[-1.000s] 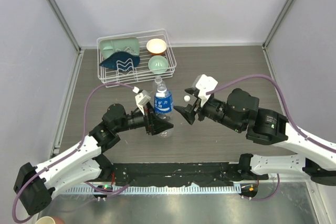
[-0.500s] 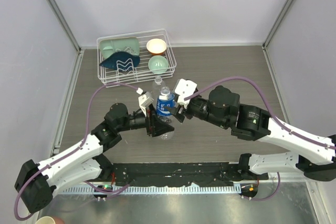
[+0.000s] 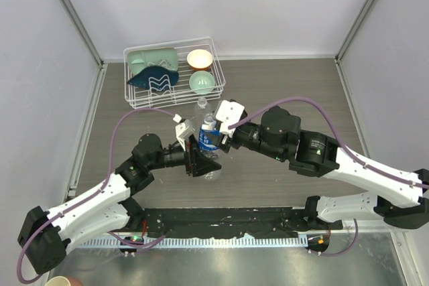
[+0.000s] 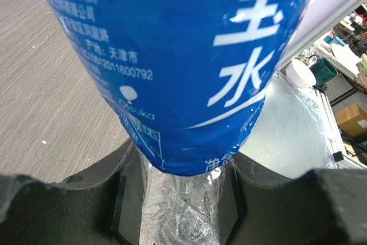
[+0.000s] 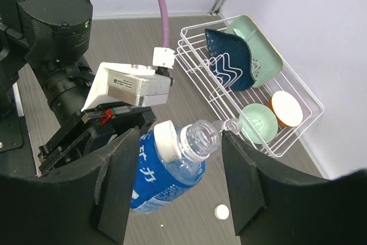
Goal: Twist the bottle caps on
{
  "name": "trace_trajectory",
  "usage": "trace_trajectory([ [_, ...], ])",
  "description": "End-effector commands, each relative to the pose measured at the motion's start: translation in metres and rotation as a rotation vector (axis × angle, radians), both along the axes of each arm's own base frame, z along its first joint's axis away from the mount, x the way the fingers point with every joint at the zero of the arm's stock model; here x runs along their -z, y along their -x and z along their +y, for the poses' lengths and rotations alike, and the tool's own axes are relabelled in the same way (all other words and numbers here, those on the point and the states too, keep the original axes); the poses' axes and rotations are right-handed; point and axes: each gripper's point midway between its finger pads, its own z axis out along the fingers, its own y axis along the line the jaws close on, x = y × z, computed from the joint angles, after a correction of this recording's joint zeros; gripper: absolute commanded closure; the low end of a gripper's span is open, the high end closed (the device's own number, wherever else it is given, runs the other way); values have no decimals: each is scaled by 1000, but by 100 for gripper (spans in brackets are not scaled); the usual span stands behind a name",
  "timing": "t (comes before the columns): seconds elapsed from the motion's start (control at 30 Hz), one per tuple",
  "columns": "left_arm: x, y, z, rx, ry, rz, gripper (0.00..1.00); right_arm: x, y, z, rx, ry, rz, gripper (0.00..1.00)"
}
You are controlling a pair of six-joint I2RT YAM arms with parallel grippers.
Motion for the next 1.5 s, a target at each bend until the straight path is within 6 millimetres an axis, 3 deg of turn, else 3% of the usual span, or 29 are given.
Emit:
trace_trajectory([
  [0.0,-16,2,1,16,50,-70,100,-30,3,5,-33,-51,-52,37],
  [0.17,-18,2,1,15,54,-76,100,-23,0,13,-35,-16,-53,41],
  [0.53,-24,2,2,14,65,-97,100,-10,-2,15,-24,31,-22,61],
  [0.63,-23,3,2,20,62,-114,100,-13,-2,14,-14,18,-7,67],
  [0.77,-21,0,3,21,54,-208,100,-39,-4,8,31,-74,24,71],
  [0.93,-16,-10,6,4,27,-405,100,-70,10,-1,28,-281,192,73],
  [1.13,-20,-19,8,-15,19,-588,100,-83,26,-3,-7,-421,420,78],
  [1.17,-23,-18,8,-13,25,-610,100,-80,18,-5,10,-427,461,78],
  [1.23,-26,-19,9,-19,26,-635,100,-81,24,-1,-39,-455,573,78],
  [1.27,-27,-18,10,-9,25,-674,100,-80,12,-6,-22,-472,605,79],
  [1.33,-30,-19,11,-10,23,-709,100,-74,12,-5,-69,-471,693,79],
  [1.4,-34,-20,12,-11,27,-714,100,-71,0,-8,-50,-495,759,80],
  [1.47,-36,-20,12,-10,28,-720,100,-68,2,-7,-67,-492,789,80],
])
